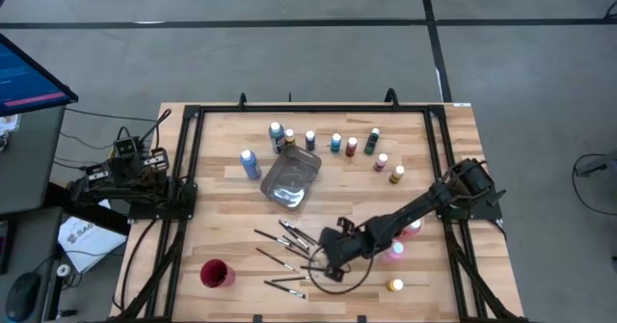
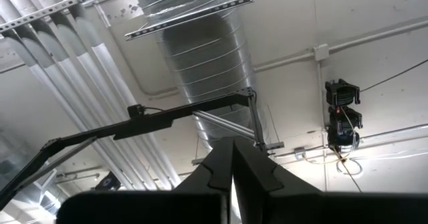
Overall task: Pick & Place Paint Supplies
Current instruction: Put the silver paintbrush into the red cup
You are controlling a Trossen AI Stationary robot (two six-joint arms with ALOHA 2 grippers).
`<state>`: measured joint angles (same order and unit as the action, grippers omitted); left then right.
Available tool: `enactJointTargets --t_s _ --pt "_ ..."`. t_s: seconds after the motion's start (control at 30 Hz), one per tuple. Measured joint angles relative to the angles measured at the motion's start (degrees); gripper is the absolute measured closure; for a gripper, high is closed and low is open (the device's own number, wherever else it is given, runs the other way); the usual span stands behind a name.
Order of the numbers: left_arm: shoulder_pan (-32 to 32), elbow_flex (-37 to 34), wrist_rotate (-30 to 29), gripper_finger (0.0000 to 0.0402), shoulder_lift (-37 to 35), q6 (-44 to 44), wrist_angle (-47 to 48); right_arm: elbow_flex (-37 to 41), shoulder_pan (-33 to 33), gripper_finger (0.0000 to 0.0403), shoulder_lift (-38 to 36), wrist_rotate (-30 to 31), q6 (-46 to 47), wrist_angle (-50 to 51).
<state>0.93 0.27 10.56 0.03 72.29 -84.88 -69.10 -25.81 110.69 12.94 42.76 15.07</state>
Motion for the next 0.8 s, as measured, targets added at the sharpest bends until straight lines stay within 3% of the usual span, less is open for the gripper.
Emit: enactJointTargets --t_s 0.2,0.33,0.63,0.8 --pt "0.0 0.0 0.0 0.0399 0.0 0.0 0.0 -12.8 1.0 0.0396 1.1 -2.8 1.4 15.2" --pt "0.0 0.0 0.0 0.0399 0.0 0.0 0.0 -17.9 0.1 0.0357 1.3 -5.4 3.0 25.8" --pt "0.0 0.0 0.0 0.0399 0.0 0.0 0.0 -17.9 -5.8 0.0231 1.3 -8.0 6.8 29.2" --pt "0.0 0.0 0.0 0.0399 0.0 0.0 0.0 -16.5 -7.0 0.0198 1.3 -7.7 7.6 29.3"
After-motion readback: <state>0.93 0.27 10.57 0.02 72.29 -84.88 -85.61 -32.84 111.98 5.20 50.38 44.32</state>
